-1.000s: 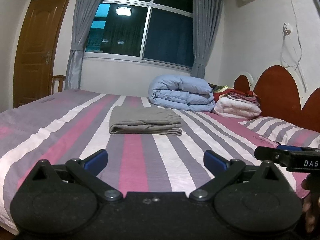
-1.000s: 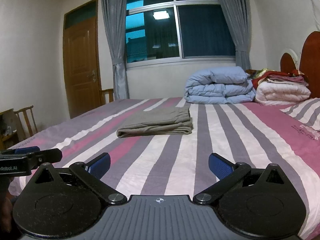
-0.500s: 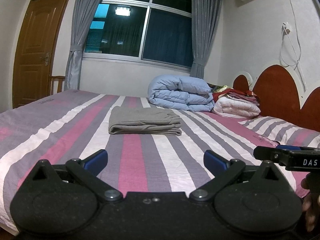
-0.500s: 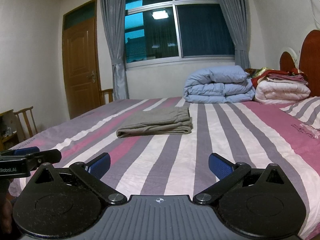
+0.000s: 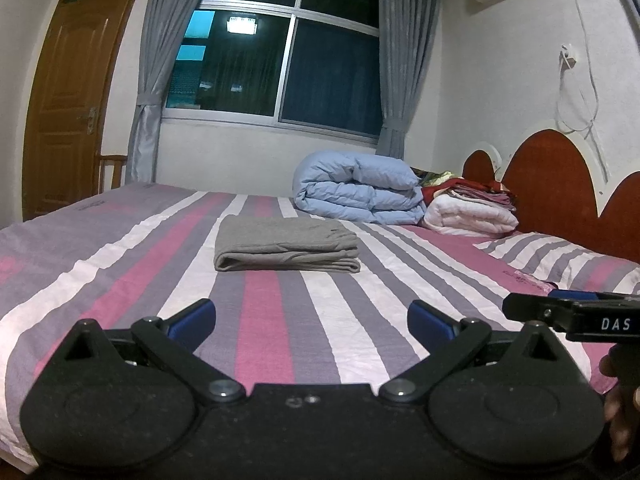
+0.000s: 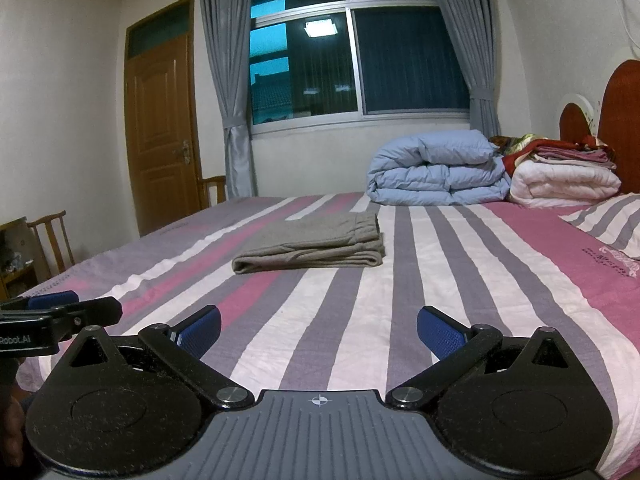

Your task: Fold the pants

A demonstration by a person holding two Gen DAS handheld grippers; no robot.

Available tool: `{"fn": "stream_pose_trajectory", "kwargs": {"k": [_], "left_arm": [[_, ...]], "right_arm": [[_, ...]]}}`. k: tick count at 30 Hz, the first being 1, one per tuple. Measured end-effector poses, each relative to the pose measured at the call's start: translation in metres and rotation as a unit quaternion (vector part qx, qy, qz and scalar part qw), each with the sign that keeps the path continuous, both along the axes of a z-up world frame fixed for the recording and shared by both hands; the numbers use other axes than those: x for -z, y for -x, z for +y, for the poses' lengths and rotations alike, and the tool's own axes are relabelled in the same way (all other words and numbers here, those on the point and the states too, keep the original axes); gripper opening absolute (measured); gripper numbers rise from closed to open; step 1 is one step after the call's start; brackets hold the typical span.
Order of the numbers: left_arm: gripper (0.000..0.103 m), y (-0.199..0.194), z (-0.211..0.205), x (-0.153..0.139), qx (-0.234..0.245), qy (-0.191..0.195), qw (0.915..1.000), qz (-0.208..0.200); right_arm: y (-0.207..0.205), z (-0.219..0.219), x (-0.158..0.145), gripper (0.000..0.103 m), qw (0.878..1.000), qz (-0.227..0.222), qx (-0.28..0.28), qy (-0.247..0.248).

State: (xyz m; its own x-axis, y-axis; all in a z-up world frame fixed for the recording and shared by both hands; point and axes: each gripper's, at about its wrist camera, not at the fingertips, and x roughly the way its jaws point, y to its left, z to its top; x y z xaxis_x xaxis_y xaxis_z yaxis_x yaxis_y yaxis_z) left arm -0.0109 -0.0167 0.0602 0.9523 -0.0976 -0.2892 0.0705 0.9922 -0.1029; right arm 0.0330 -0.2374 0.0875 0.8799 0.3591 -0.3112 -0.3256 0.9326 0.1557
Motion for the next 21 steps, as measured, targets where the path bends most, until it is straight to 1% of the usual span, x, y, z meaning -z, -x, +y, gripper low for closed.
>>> {"fn": "stream_pose_trajectory", "kwargs": {"k": [21], "left_arm": [[0.096,0.0008,0.0027,-0.0026,0.008,0.0,1.0,-0.005]], "right_arm": [[0.0015,0.0002,-0.0007,0.103,1.0,0.001,0.001,0.0]]}}
